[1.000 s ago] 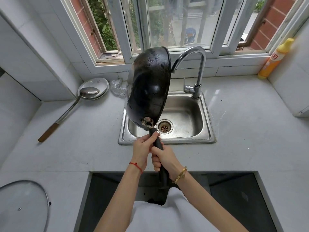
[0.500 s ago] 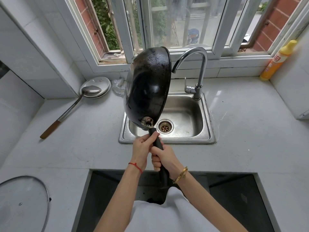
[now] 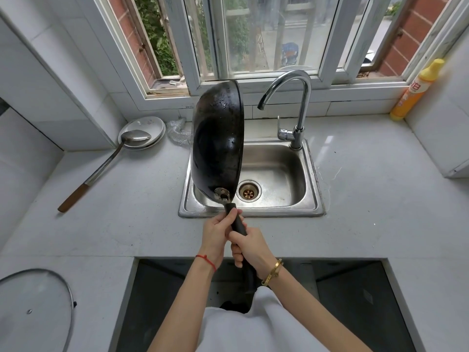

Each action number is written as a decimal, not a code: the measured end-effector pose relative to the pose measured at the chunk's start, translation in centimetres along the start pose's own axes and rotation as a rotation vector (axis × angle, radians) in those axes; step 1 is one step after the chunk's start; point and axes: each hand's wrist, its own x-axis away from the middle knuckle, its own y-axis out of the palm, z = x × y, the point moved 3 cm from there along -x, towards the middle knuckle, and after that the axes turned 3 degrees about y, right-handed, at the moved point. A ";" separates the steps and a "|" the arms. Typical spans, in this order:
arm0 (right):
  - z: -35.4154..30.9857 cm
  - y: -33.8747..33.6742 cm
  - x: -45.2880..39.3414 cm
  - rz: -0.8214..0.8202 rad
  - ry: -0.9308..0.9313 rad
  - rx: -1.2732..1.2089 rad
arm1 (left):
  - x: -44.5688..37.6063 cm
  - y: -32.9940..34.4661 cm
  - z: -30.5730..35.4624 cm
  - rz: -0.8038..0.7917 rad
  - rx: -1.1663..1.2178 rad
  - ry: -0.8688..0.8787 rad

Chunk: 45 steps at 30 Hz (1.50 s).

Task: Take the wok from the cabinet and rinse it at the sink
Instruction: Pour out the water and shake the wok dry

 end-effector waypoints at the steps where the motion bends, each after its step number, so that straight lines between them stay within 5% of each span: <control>1: 0.1 0.0 0.0 -0.002 0.003 0.006 | 0.1 0.0 -0.1 -0.004 0.001 0.000; 45: -1.1 -1.0 0.5 -0.071 -0.004 0.006 | 0.5 1.1 1.0 0.039 -0.033 0.063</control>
